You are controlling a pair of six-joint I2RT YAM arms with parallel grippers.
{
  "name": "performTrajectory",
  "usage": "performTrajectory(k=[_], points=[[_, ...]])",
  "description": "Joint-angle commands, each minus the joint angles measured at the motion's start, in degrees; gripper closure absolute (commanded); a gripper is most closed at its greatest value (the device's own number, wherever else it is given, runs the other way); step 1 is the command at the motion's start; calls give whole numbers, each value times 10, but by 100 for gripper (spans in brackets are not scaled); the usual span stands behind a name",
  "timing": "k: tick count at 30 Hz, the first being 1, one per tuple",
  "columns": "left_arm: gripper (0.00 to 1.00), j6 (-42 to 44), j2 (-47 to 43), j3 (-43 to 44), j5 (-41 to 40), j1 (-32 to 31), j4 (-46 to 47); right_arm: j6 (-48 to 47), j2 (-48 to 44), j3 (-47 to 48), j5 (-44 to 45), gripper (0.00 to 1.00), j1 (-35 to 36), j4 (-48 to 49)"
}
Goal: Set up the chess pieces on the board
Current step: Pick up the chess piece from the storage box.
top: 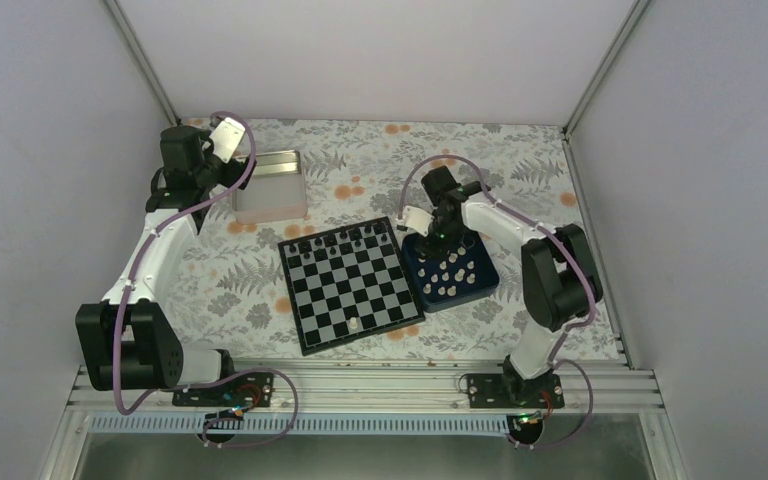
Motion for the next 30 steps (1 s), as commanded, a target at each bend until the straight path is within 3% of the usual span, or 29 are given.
performTrajectory(k=[1,24,30], points=[[0,8,2,-1,-4,2,18,-6,21,-9,-2,59,-2,22],[0,8,2,-4,-1,2,19,1,50,-14,1,75,4,47],[0,8,1,-4,3,2,17,1,51,-17,3,75,5,46]])
